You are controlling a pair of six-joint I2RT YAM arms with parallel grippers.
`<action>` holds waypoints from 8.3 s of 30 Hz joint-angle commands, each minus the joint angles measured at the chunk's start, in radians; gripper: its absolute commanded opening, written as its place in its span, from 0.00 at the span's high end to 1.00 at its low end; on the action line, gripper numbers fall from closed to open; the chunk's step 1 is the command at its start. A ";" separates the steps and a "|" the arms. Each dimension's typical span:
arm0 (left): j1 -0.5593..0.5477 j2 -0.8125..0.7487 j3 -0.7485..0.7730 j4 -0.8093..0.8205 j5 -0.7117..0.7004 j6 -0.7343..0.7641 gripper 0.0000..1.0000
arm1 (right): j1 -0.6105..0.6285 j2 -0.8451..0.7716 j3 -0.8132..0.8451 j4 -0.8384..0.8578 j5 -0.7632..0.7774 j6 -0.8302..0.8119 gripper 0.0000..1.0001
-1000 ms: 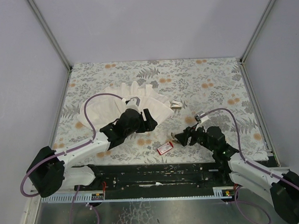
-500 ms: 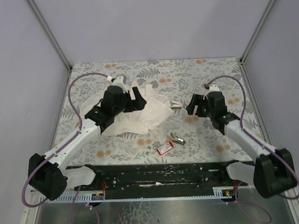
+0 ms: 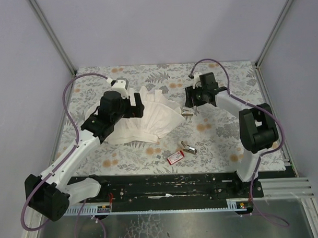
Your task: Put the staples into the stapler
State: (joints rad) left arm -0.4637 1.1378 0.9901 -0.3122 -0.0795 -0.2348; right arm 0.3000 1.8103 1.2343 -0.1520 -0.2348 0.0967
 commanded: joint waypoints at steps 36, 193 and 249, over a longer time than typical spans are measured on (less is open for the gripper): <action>-0.140 0.111 -0.058 0.264 0.251 -0.236 0.09 | 0.083 -0.221 -0.114 0.117 0.085 -0.137 0.98; 0.105 -0.231 -0.142 0.121 -0.072 0.071 0.00 | 0.130 -0.748 -0.751 0.343 0.189 -0.001 1.00; 0.105 -0.216 -0.168 0.120 -0.020 -0.004 0.00 | 0.266 -0.778 -0.535 0.085 0.009 0.216 0.49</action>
State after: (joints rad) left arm -0.3645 0.9150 0.8322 -0.2405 -0.1112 -0.2310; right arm 0.4725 1.0283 0.5957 -0.0441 -0.1741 0.2955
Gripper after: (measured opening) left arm 0.997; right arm 0.504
